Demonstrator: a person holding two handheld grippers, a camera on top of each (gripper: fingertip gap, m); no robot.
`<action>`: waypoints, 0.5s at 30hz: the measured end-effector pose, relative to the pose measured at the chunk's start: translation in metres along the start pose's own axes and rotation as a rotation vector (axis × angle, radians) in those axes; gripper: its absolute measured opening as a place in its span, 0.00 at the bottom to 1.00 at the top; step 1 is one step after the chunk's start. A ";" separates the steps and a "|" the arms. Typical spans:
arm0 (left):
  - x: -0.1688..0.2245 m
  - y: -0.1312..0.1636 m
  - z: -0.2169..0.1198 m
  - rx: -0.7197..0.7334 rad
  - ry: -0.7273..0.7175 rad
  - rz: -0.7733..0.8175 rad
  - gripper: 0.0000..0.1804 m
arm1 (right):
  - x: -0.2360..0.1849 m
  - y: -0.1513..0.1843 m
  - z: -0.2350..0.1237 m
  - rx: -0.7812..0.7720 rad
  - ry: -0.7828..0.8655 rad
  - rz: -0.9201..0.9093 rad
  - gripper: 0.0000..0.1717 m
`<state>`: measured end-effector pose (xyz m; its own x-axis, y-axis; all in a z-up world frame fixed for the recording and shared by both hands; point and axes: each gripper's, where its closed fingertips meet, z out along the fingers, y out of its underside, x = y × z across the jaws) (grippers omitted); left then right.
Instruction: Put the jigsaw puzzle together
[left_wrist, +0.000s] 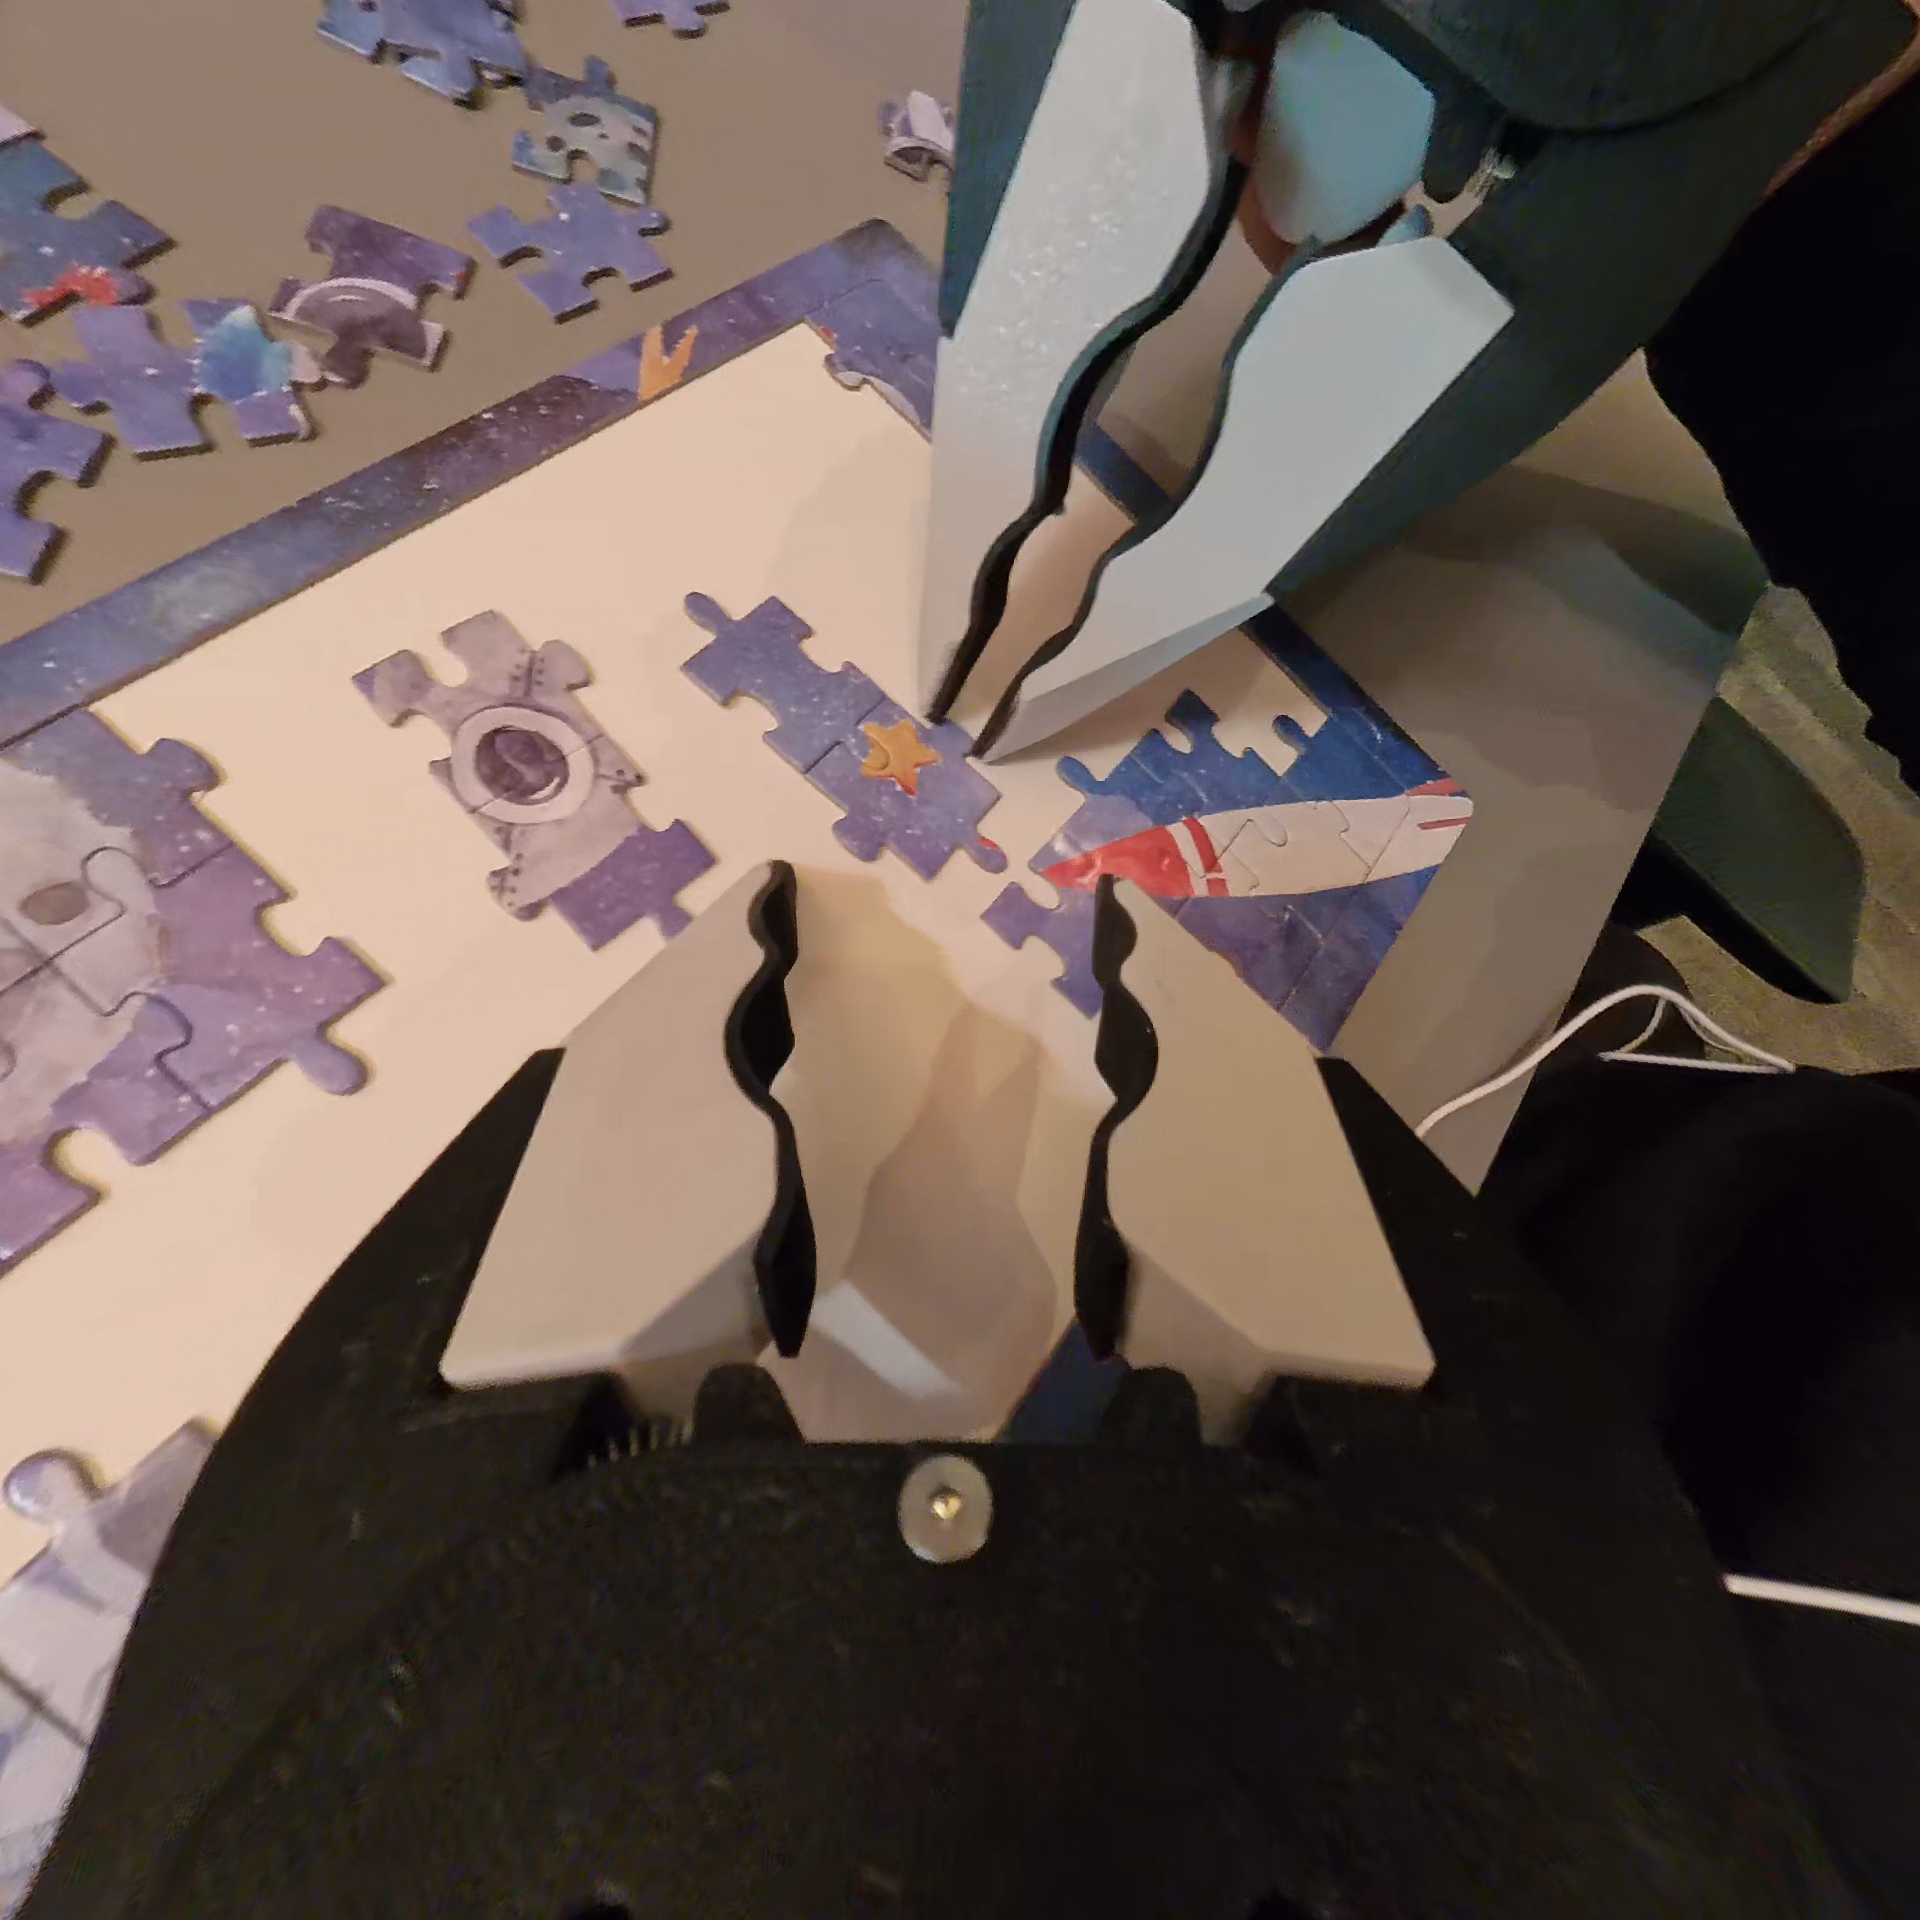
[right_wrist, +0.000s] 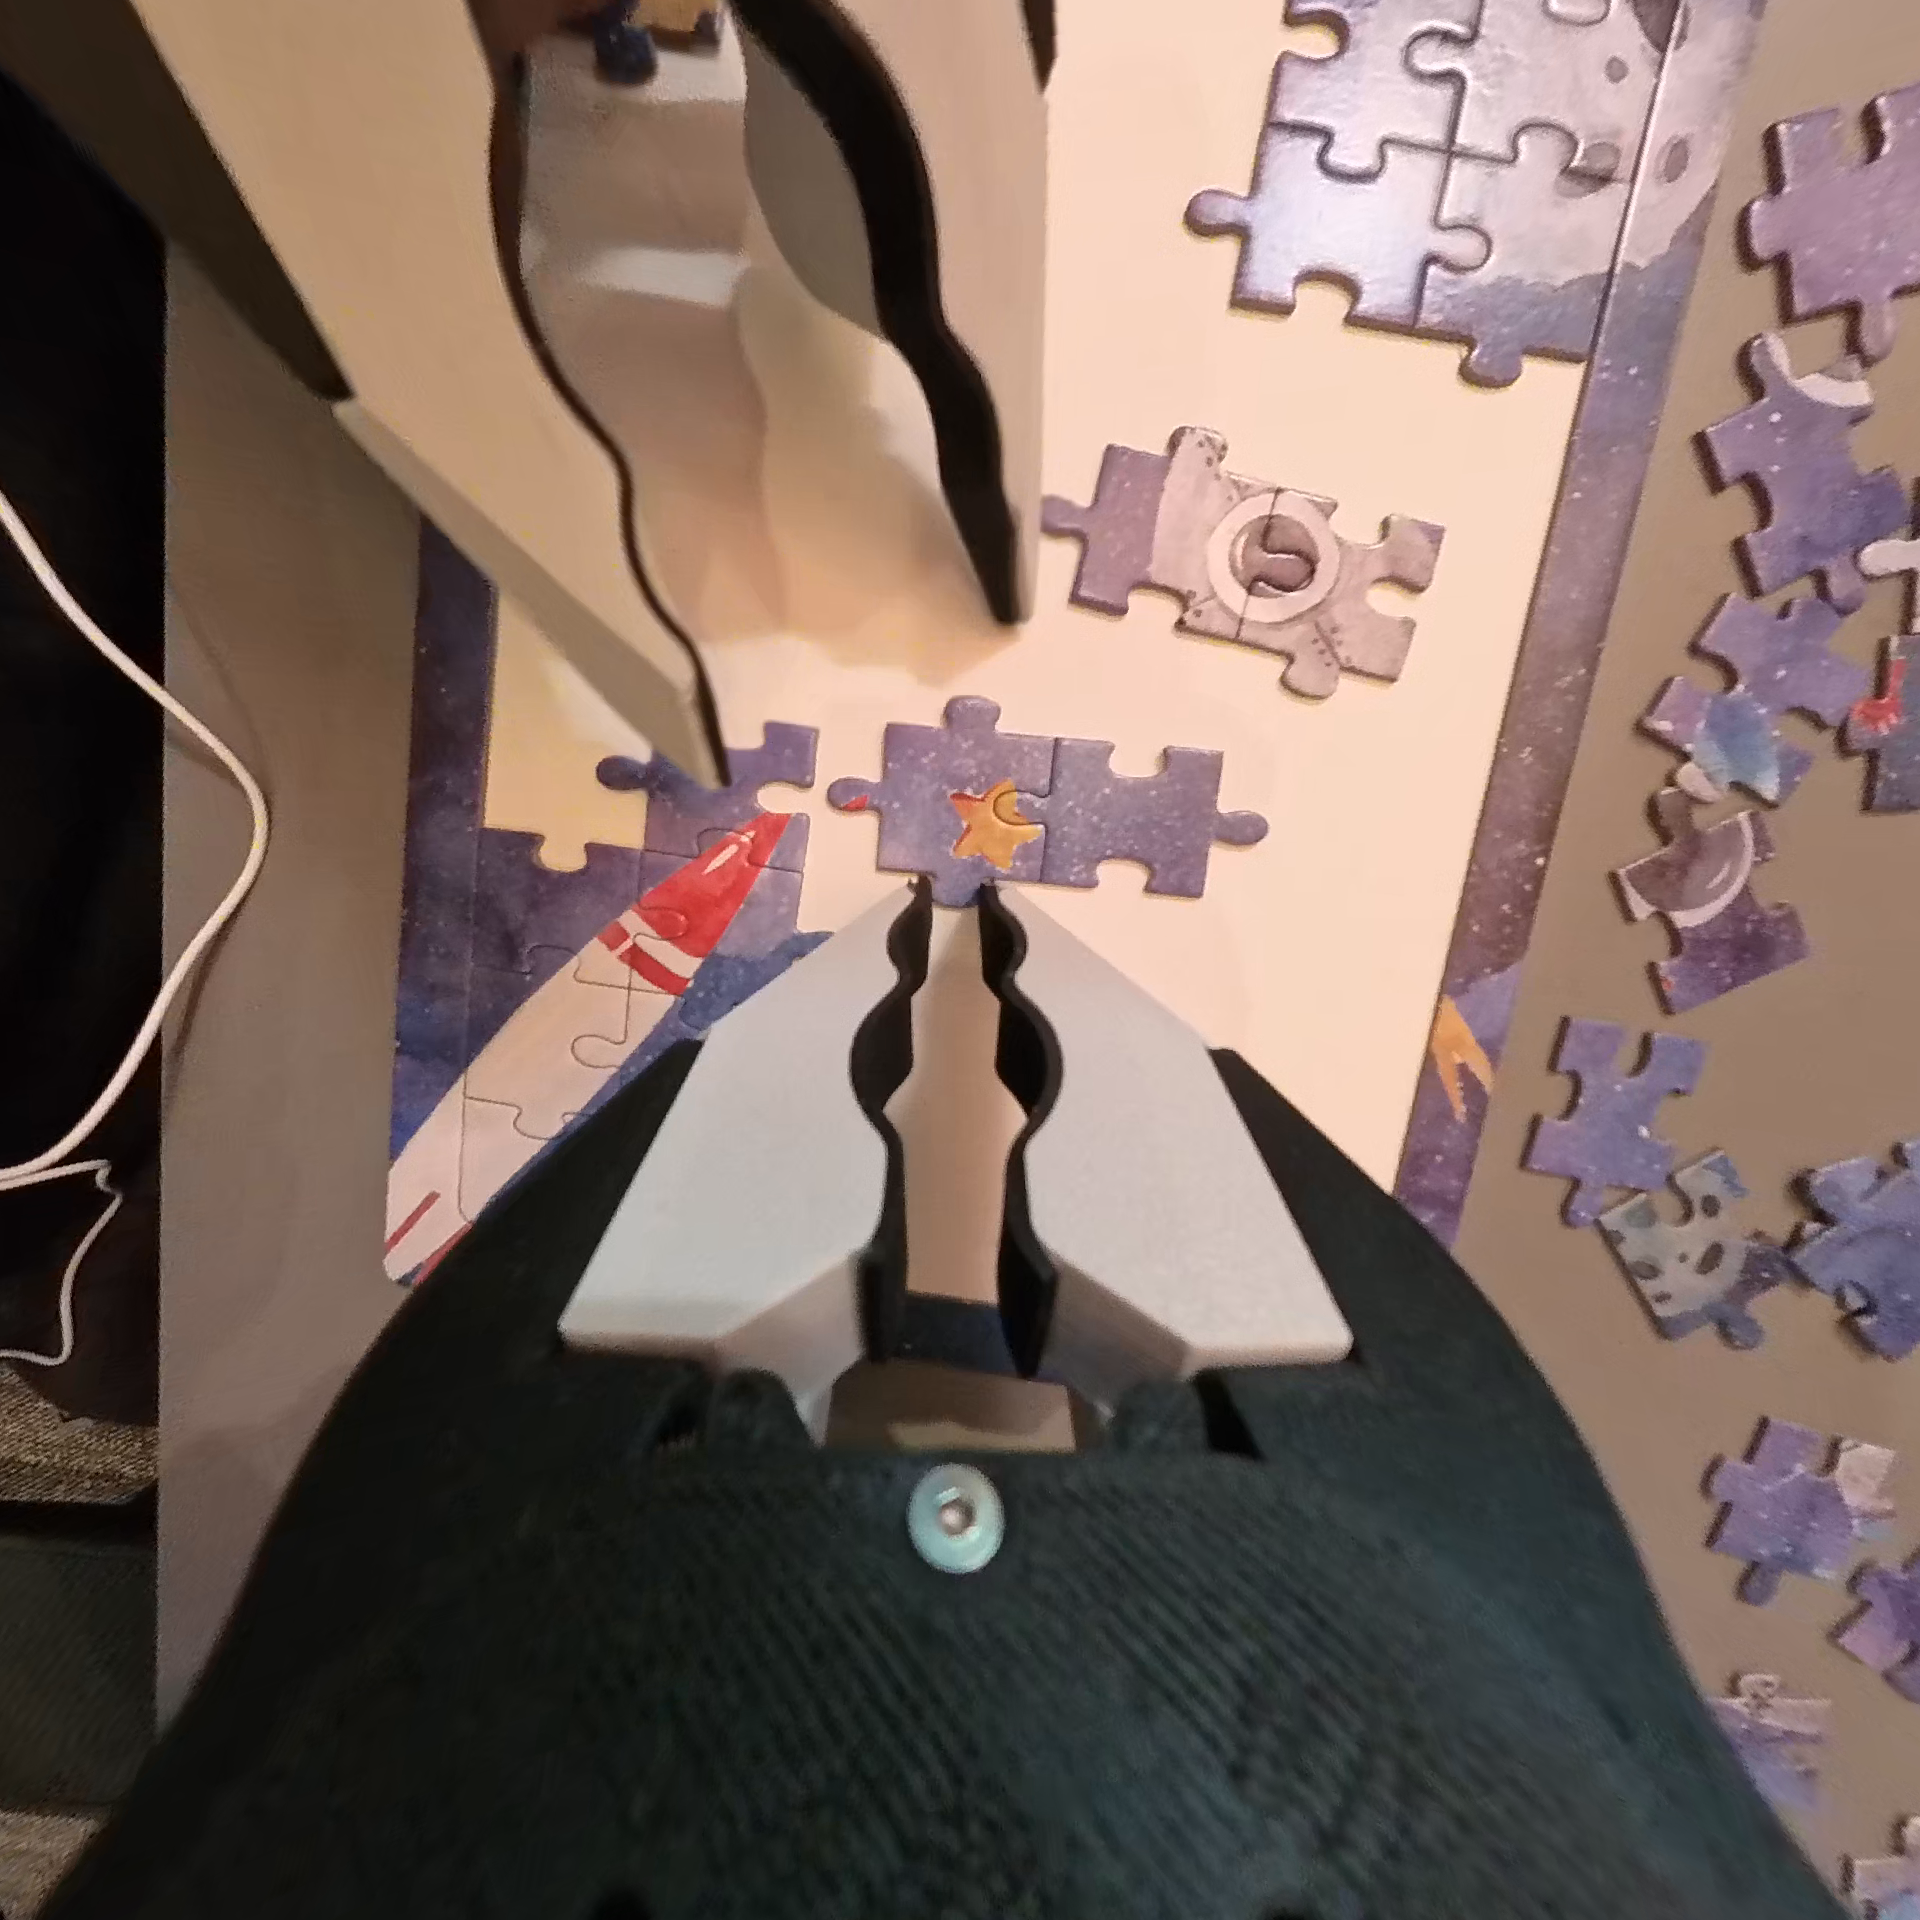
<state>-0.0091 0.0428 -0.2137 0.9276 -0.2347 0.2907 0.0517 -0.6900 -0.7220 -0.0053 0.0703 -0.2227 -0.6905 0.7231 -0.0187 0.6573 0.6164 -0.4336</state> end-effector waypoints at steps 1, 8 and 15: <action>0.003 0.000 0.002 -0.002 0.005 0.007 0.31 | 0.000 0.000 0.000 0.002 0.000 0.003 0.04; 0.010 -0.003 0.007 -0.002 0.024 0.008 0.33 | 0.000 0.000 0.000 0.015 0.002 0.015 0.04; 0.015 -0.006 0.002 0.032 0.069 -0.034 0.33 | -0.001 0.001 -0.001 0.026 -0.001 0.018 0.04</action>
<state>0.0050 0.0455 -0.2063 0.8975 -0.2587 0.3571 0.0956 -0.6764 -0.7303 -0.0037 0.0702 -0.2220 -0.6790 0.7336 -0.0273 0.6613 0.5951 -0.4566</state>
